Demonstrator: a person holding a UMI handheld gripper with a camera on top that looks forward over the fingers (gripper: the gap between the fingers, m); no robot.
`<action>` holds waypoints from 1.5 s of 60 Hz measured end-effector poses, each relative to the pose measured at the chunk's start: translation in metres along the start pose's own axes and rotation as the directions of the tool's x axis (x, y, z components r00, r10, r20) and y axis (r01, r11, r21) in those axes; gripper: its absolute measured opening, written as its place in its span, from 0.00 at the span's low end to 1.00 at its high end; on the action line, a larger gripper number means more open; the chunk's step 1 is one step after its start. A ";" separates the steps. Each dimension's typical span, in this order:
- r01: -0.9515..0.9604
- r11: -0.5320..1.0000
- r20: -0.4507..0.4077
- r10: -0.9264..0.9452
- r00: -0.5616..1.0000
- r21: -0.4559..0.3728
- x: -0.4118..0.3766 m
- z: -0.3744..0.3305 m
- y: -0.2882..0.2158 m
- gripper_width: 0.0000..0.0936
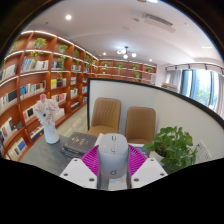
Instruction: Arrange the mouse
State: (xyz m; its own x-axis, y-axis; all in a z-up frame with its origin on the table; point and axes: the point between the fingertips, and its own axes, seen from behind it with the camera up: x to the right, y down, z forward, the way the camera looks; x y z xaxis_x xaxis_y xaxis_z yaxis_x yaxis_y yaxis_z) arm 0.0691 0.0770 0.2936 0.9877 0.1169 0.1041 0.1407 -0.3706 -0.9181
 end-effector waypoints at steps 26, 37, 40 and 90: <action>-0.131 0.911 -0.070 0.112 0.991 -0.390 0.122 0.090 0.246 0.36; -0.150 0.880 -0.066 0.135 0.989 -0.451 0.114 0.102 0.303 0.36; -0.181 0.885 -0.074 0.166 0.983 -0.429 0.114 0.104 0.303 0.37; -0.140 0.948 -0.151 0.100 0.983 -0.285 0.069 -0.023 0.139 0.92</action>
State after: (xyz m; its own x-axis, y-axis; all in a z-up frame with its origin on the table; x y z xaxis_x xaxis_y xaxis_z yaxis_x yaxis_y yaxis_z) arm 0.1586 0.0122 0.1820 0.9957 -0.0615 0.0686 0.0146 -0.6301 -0.7764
